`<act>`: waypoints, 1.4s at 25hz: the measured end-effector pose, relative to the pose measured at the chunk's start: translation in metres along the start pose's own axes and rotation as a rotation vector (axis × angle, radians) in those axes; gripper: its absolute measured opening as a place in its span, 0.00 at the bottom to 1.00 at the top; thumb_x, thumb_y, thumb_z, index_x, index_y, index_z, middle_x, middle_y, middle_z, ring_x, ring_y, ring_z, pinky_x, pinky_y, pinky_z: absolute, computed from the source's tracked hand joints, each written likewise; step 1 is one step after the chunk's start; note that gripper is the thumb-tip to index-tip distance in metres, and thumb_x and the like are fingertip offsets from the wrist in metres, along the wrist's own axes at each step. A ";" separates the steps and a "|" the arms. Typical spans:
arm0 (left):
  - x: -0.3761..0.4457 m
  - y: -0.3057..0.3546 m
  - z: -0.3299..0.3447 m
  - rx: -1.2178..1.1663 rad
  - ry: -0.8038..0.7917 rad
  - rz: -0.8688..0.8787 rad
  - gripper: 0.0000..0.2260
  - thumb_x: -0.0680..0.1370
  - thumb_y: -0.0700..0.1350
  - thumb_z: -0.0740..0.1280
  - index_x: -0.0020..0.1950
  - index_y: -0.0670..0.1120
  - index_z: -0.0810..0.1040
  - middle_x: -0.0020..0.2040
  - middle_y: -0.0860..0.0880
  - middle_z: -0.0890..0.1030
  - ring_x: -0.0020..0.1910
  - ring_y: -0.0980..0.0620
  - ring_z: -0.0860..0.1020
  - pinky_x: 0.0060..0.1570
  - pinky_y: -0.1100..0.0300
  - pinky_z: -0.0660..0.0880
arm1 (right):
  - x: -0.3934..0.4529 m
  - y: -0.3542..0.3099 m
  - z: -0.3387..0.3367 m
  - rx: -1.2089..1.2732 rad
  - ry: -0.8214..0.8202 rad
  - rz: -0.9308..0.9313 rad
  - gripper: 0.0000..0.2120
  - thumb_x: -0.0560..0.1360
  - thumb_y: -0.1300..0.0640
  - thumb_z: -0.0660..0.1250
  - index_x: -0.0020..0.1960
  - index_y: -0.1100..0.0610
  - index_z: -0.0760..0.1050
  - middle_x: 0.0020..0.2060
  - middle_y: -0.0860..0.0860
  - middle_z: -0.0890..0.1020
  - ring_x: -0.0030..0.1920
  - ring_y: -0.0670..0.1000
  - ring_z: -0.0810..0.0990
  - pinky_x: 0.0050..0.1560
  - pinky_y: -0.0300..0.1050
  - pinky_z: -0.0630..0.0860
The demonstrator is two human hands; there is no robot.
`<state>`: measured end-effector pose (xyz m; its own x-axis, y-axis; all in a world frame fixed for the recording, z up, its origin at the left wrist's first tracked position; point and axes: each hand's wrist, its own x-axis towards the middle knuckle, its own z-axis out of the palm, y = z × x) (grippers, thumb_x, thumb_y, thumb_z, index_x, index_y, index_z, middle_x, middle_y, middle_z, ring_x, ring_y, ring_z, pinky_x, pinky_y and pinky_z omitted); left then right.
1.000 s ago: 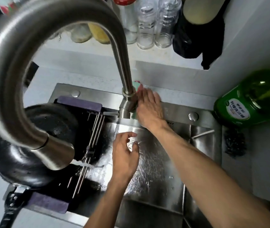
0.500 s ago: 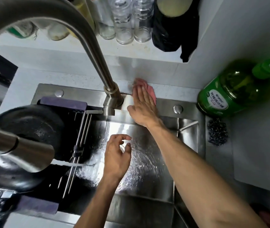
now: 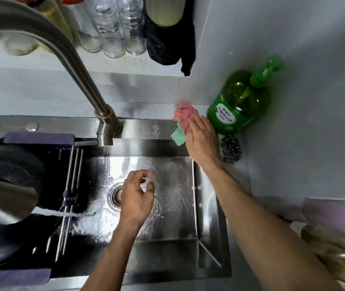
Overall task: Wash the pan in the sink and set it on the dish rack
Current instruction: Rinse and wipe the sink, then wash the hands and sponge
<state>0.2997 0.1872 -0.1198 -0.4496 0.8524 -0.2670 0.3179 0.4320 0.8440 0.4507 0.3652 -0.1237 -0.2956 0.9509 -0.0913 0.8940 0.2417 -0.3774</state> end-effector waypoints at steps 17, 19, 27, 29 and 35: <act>0.047 0.132 0.050 -0.082 -0.133 0.178 0.14 0.74 0.38 0.69 0.58 0.49 0.76 0.54 0.49 0.79 0.48 0.56 0.78 0.53 0.56 0.78 | -0.043 0.026 -0.087 0.619 0.585 0.492 0.16 0.71 0.57 0.62 0.57 0.57 0.77 0.53 0.54 0.82 0.50 0.57 0.82 0.53 0.59 0.78; 0.067 0.186 0.056 -0.071 -0.171 0.338 0.18 0.74 0.42 0.72 0.62 0.52 0.74 0.56 0.51 0.78 0.52 0.56 0.77 0.53 0.60 0.76 | -0.048 0.023 -0.081 0.673 0.602 0.507 0.20 0.70 0.59 0.63 0.63 0.56 0.74 0.57 0.53 0.81 0.52 0.57 0.81 0.54 0.59 0.78; 0.126 0.268 0.118 -0.030 -0.400 0.371 0.20 0.61 0.66 0.70 0.51 0.62 0.79 0.47 0.56 0.84 0.54 0.50 0.80 0.59 0.44 0.74 | -0.055 0.057 -0.092 0.718 0.355 0.408 0.35 0.74 0.68 0.65 0.77 0.47 0.65 0.61 0.43 0.78 0.55 0.44 0.79 0.57 0.40 0.75; 0.121 0.264 0.108 -0.155 -0.330 0.372 0.16 0.66 0.62 0.70 0.46 0.54 0.83 0.41 0.51 0.84 0.46 0.52 0.82 0.55 0.45 0.77 | -0.062 0.062 -0.086 0.642 0.344 0.400 0.32 0.74 0.68 0.62 0.75 0.49 0.69 0.64 0.47 0.79 0.58 0.50 0.79 0.60 0.45 0.76; 0.118 0.273 0.027 -0.464 -0.161 0.463 0.05 0.76 0.42 0.71 0.48 0.41 0.83 0.45 0.44 0.82 0.44 0.55 0.78 0.49 0.58 0.77 | -0.035 0.011 -0.019 0.121 0.067 -0.131 0.29 0.71 0.72 0.62 0.72 0.63 0.72 0.72 0.58 0.73 0.73 0.57 0.70 0.76 0.47 0.60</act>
<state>0.3556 0.4141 0.0670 -0.2118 0.9680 0.1350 0.0404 -0.1293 0.9908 0.4777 0.3381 -0.1070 -0.3803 0.9245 0.0257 0.8013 0.3432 -0.4901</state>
